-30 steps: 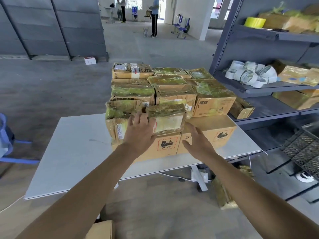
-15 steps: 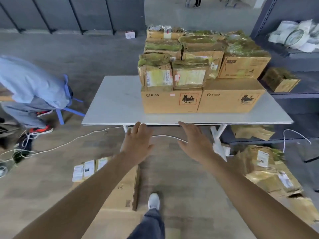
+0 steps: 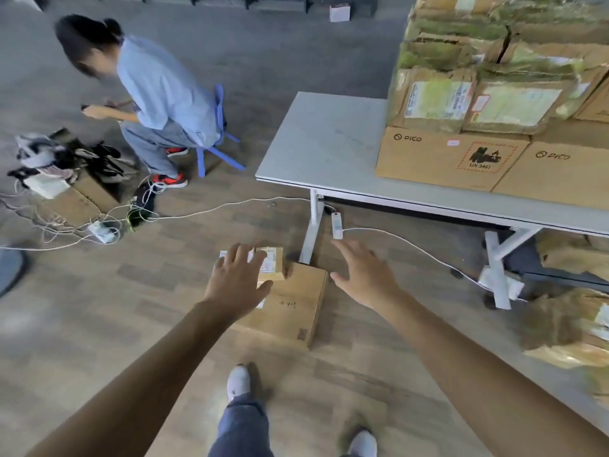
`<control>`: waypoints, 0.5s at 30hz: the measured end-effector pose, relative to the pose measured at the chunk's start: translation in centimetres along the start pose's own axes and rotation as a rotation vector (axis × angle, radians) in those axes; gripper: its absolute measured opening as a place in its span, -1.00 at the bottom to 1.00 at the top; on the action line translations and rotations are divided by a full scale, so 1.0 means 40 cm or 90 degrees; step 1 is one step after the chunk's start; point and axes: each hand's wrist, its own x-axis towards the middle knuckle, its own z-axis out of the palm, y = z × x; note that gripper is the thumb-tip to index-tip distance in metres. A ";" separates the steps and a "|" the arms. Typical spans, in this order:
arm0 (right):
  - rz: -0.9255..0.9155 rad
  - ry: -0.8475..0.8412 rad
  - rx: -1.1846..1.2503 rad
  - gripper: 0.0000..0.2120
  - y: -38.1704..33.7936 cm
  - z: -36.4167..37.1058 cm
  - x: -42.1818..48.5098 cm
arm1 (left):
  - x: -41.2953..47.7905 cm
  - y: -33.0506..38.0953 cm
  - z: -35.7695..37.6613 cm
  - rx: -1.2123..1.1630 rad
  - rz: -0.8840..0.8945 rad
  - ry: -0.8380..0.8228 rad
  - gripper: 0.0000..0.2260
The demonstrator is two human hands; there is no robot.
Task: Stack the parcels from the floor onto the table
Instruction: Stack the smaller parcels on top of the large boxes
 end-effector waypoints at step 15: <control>0.107 -0.120 0.010 -0.41 -0.390 0.406 0.510 | 0.304 -0.617 0.307 -0.081 -0.003 -0.141 -0.47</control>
